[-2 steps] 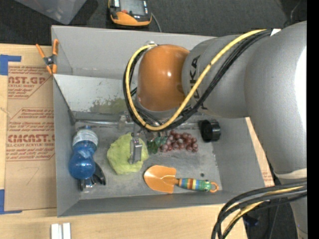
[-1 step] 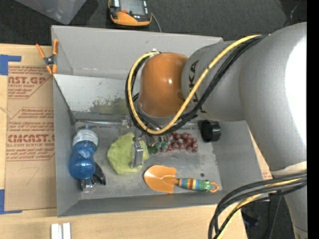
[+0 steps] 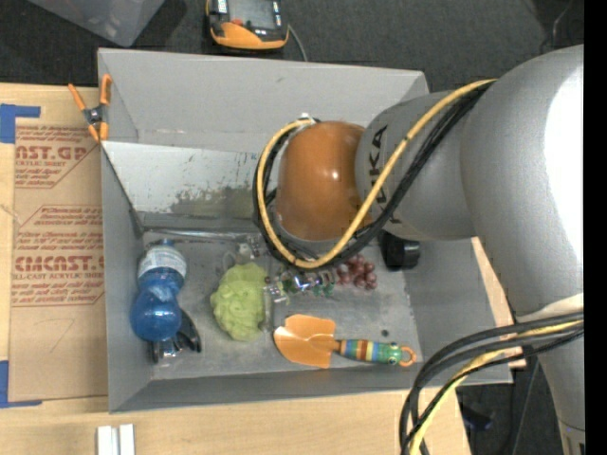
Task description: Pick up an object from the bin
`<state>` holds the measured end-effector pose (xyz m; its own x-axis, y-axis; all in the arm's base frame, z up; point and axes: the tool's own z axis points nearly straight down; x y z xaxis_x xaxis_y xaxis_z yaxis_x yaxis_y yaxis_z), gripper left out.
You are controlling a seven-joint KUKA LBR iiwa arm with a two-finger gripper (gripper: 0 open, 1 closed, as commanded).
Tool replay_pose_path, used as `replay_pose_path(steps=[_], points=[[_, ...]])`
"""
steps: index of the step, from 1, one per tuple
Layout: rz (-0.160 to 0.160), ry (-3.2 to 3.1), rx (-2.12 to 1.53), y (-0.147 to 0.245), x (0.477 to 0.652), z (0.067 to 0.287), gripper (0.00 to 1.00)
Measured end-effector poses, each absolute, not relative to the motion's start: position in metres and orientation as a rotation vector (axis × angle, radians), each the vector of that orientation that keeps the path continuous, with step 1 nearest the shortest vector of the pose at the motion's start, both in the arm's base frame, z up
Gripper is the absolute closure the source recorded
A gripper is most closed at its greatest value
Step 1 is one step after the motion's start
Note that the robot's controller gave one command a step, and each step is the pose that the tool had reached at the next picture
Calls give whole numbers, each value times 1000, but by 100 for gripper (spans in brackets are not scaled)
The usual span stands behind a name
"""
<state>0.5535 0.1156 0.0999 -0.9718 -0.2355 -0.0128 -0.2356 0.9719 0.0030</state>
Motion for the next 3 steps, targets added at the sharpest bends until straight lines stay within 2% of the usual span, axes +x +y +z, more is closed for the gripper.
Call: replay_pose_path(steps=[1,2,3], points=[[10,3105,-398,132,564,70,100],[10,3105,-398,132,564,71,100],[10,3098,-457,135,571,162,100]])
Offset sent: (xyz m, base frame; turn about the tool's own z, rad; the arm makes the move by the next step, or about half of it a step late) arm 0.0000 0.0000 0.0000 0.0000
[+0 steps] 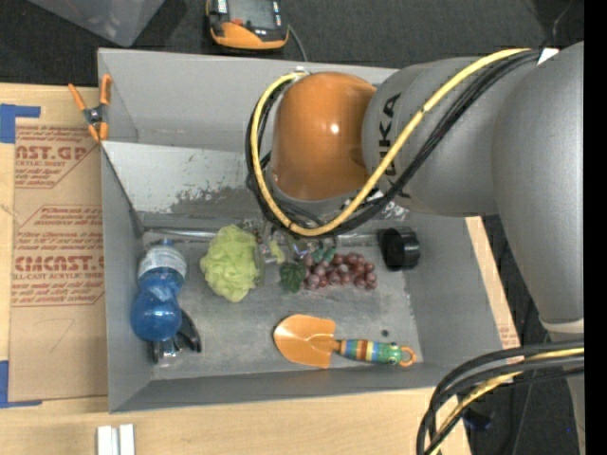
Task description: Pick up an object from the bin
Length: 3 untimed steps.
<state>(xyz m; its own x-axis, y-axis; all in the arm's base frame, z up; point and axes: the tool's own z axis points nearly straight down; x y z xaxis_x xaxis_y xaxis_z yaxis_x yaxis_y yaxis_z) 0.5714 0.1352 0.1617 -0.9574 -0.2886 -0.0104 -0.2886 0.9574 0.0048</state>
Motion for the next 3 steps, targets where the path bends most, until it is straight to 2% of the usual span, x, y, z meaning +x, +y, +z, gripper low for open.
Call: replay_pose_path(steps=[1,2,3], points=[[11,3108,-416,130,564,87,100],[10,3092,-443,138,571,163,100],[13,3109,-405,131,559,86,100]])
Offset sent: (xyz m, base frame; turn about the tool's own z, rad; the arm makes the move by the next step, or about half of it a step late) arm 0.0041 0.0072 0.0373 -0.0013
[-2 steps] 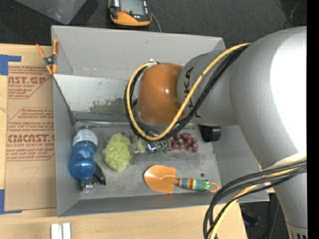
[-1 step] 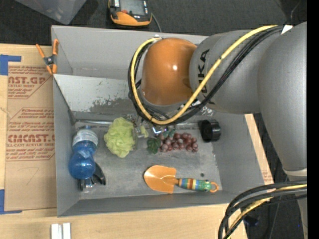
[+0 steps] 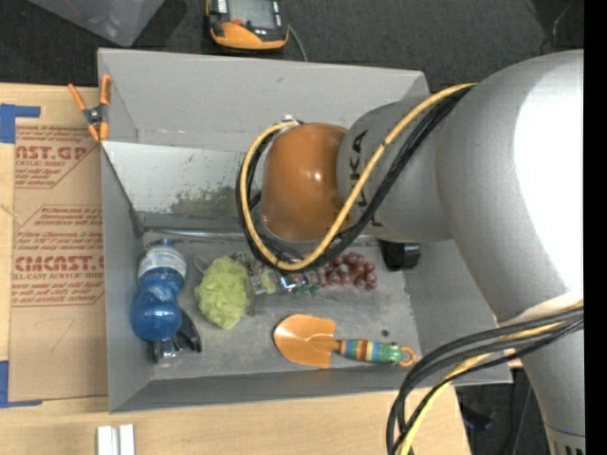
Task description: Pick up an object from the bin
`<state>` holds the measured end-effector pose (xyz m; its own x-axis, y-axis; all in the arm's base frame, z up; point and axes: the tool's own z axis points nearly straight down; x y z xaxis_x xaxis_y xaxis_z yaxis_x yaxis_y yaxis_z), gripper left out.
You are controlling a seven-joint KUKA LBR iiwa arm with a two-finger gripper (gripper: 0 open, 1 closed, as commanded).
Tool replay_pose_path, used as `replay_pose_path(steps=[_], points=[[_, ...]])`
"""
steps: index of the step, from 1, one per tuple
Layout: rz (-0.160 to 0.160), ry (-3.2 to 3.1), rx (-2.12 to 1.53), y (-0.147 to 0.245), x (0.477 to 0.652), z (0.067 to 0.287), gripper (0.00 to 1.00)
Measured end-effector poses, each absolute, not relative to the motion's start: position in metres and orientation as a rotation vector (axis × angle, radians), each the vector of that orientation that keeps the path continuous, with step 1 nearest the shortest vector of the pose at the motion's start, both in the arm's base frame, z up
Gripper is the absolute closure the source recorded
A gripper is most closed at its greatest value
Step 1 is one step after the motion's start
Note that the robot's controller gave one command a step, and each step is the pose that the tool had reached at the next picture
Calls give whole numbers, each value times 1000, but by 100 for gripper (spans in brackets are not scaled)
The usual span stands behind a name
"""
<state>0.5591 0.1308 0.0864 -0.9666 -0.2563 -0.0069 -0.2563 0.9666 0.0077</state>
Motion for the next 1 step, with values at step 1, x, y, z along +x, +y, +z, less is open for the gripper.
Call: replay_pose_path(steps=[1], points=[[11,3119,-408,132,555,73,100]])
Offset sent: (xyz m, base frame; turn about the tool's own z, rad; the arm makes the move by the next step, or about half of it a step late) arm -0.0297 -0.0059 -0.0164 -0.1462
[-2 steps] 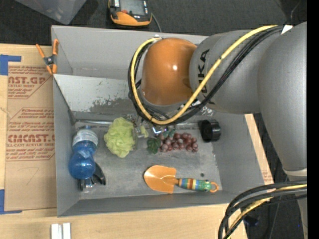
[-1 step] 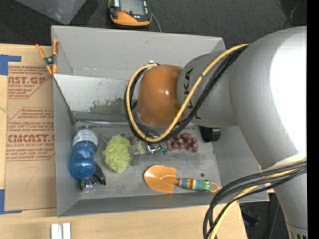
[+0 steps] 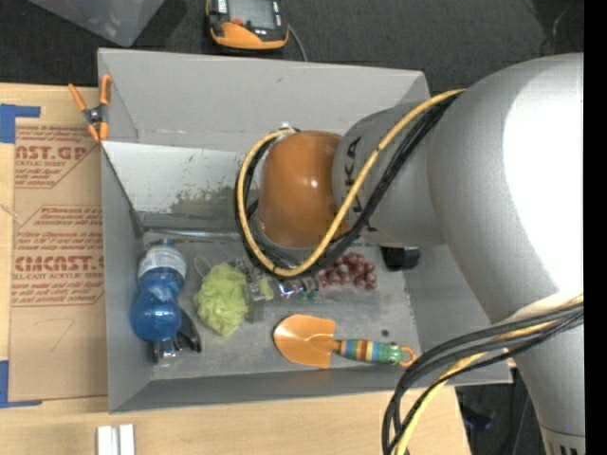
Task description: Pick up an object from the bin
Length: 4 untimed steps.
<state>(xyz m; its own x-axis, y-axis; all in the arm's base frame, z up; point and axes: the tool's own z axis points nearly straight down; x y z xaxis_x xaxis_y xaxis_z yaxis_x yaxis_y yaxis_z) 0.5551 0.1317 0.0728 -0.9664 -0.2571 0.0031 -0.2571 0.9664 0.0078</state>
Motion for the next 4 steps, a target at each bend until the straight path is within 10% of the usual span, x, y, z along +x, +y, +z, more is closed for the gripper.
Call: replay_pose_path(steps=[2,3,4], points=[[-14,-3107,446,135,552,138,100],[-12,-3083,545,132,535,70,100],[-12,-3089,557,132,547,165,100]])
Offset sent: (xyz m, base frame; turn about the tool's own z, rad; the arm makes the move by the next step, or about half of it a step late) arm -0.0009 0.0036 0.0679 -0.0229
